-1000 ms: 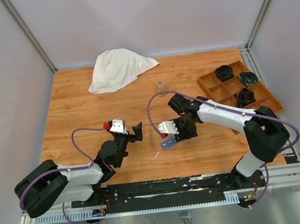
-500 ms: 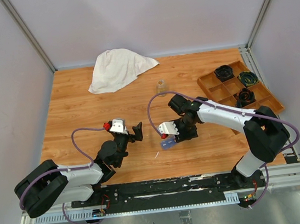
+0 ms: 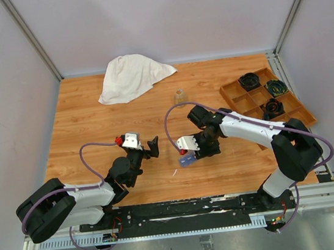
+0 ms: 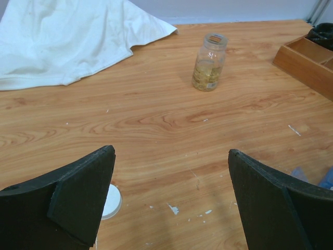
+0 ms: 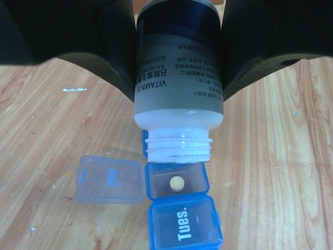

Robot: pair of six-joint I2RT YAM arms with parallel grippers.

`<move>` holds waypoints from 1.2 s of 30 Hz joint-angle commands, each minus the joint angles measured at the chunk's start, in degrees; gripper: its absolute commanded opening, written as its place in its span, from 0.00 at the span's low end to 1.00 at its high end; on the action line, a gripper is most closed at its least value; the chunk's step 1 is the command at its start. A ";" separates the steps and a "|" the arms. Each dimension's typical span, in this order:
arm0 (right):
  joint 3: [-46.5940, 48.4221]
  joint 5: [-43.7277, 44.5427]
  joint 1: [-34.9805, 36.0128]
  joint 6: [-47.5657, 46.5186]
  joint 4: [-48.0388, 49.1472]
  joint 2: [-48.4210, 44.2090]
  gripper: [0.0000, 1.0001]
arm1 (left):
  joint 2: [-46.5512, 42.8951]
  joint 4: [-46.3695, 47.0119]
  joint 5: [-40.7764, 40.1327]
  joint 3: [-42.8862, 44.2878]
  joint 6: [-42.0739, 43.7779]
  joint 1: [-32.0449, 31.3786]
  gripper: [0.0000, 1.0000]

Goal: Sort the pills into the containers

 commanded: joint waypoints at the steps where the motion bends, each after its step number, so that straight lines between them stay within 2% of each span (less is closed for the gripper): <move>1: 0.99 0.25 -0.59 1.25 -0.17 -0.59 0.01 | -0.20 1.85 -0.02 0.55 -0.21 0.32 0.99; 3: 0.94 -2.52 -0.01 -0.33 -2.66 -0.89 0.01 | -0.24 1.84 -0.02 0.58 -0.15 0.32 0.99; 5: -0.83 2.14 0.14 1.14 2.25 -1.66 0.01 | -0.19 1.84 -0.03 0.62 -0.16 0.32 0.99; 8: 0.88 -2.33 -0.13 -0.08 -1.84 -0.96 0.01 | -0.28 1.85 0.06 0.53 -0.18 0.32 0.99; 10: -0.86 1.66 0.20 0.92 2.39 -1.94 0.01 | -0.29 1.91 0.07 0.53 -0.14 0.32 0.99; 11: -0.29 1.67 -0.27 0.98 1.47 -1.61 0.01 | -0.24 1.93 0.06 0.49 -0.15 0.32 0.99; 24: -0.66 -0.99 -0.73 1.08 0.78 -1.37 0.01 | -0.38 2.08 0.00 0.35 -0.14 0.32 0.99; 36: -1.72 -6.39 -3.99 1.51 1.34 -3.87 0.01 | -0.28 1.59 0.01 0.68 -0.24 0.32 0.99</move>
